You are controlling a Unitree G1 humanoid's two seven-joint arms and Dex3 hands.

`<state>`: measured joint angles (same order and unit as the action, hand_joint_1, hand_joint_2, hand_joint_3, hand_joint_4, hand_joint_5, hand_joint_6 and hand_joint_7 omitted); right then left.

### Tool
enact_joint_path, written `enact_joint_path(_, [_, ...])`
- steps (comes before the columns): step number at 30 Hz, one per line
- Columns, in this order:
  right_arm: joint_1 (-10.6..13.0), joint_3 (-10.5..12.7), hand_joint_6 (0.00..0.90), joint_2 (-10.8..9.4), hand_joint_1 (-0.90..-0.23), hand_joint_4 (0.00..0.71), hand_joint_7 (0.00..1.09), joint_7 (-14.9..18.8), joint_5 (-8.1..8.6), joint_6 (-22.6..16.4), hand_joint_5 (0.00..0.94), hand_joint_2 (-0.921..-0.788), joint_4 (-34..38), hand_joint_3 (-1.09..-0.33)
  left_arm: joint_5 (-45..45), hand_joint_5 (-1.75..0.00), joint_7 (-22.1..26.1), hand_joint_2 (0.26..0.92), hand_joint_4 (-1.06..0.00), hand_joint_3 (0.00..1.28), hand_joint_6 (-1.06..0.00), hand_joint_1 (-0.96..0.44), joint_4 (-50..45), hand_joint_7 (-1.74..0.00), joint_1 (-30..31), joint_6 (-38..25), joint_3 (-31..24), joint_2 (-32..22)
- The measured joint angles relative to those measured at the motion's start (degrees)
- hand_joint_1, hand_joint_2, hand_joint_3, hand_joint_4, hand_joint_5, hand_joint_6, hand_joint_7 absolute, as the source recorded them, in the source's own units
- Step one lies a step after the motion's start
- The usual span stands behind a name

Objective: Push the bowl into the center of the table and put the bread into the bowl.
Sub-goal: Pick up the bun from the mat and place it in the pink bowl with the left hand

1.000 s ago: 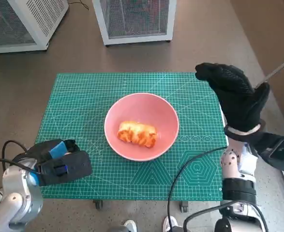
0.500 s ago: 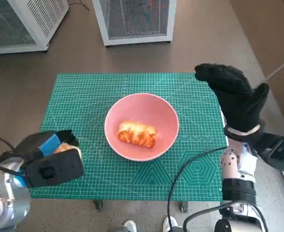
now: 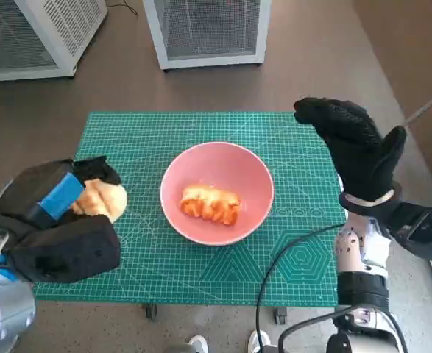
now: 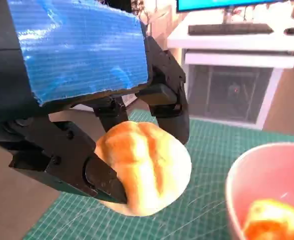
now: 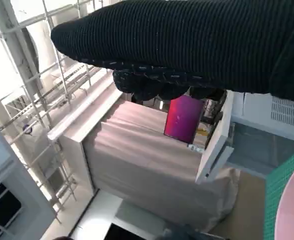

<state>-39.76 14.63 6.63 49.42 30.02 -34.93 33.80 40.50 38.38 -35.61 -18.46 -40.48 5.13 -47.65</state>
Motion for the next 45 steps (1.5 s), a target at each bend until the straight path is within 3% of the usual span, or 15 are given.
enact_joint_path(9, [0.0,-0.5,0.321,-0.3,-0.580,0.232,0.00,-0.3,-0.21,0.0,0.000,-0.921,-0.3,-0.652,4.3,-1.09,-0.3,0.902,-0.81,0.02,-0.70,0.00,2.1,-1.04,-13.8,3.2,7.6,6.5])
enact_joint_path(21, [0.5,-1.1,0.326,-0.5,-0.556,0.232,0.00,-1.0,-0.89,-0.2,0.000,-0.921,-1.5,-0.657,1.8,-1.18,-2.2,0.908,-0.77,0.02,-0.72,0.00,15.1,-0.97,-22.7,14.4,13.1,16.0])
enact_joint_path(29, [0.7,-1.2,0.325,-0.5,-0.566,0.230,0.00,-1.0,-0.86,-0.5,0.000,-0.921,-1.8,-0.657,-0.2,-1.17,-3.4,0.912,-0.76,0.03,-0.69,0.00,24.4,-1.02,-26.4,19.6,14.4,20.0])
enact_joint_path(45, [1.5,-1.1,0.328,-0.5,-0.570,0.231,0.00,-1.1,-0.87,-1.0,0.000,-0.921,-1.8,-0.661,1.1,-1.11,-4.0,0.920,-0.74,0.04,-0.63,0.00,36.7,-1.17,-28.3,22.0,18.5,23.5])
